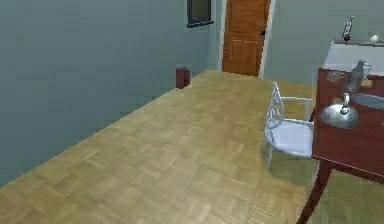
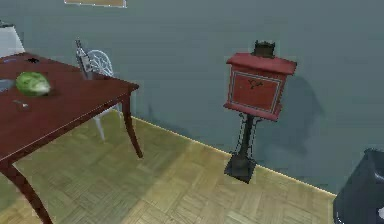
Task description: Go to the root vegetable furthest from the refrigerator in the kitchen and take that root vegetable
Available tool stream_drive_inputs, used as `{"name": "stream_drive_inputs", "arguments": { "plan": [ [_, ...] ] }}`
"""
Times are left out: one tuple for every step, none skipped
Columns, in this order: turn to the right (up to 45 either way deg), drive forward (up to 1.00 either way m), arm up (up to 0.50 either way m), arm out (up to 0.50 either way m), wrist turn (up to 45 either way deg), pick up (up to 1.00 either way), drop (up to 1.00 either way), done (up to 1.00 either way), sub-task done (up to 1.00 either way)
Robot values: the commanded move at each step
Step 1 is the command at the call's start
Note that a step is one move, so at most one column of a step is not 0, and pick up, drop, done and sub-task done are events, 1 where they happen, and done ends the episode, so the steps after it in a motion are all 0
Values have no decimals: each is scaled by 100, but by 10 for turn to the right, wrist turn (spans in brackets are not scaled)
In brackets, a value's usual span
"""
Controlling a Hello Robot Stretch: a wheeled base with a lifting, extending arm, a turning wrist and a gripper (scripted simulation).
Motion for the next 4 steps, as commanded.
{"name": "stream_drive_inputs", "arguments": {
  "plan": [
    [300,0,0,0,0,0,0,0,0],
    [0,20,0,0,0,0,0,0,0],
    [-450,0,0,0,0,0,0,0,0],
    [-360,0,0,0,0,0,0,0,0]
  ]
}}
